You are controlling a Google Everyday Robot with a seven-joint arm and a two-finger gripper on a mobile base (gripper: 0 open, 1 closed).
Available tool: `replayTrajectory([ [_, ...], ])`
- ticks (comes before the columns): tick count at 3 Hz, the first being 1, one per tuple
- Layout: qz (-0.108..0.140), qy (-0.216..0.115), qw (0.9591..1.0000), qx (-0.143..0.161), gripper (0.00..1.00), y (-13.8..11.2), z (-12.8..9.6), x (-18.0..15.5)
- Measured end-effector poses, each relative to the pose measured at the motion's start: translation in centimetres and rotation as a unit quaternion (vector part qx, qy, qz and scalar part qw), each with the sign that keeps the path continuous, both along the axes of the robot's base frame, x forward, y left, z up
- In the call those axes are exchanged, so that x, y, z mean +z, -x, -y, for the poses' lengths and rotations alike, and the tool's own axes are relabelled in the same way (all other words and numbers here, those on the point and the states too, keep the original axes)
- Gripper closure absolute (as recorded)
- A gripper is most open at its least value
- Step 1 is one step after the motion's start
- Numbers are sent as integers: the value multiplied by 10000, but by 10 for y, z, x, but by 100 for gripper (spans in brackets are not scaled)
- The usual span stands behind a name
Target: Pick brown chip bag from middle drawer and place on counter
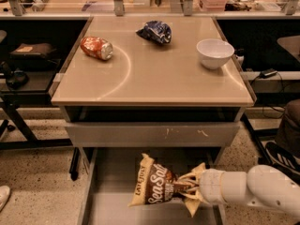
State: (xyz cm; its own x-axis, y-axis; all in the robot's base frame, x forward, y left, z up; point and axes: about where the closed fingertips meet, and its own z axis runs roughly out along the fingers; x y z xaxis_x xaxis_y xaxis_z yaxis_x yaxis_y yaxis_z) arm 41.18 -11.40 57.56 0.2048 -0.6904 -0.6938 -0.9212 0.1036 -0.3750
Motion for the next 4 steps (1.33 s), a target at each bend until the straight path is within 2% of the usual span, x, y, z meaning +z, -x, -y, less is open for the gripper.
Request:
replayTrajectory([
  [1, -177, -64, 9998, 54, 100, 1, -8, -11],
  [2, 70, 47, 10000, 10, 100, -13, 6, 30],
  [3, 586, 343, 9976, -125, 100, -35, 26, 102],
  [4, 1020, 436, 9932, -343, 100, -55, 59, 170],
])
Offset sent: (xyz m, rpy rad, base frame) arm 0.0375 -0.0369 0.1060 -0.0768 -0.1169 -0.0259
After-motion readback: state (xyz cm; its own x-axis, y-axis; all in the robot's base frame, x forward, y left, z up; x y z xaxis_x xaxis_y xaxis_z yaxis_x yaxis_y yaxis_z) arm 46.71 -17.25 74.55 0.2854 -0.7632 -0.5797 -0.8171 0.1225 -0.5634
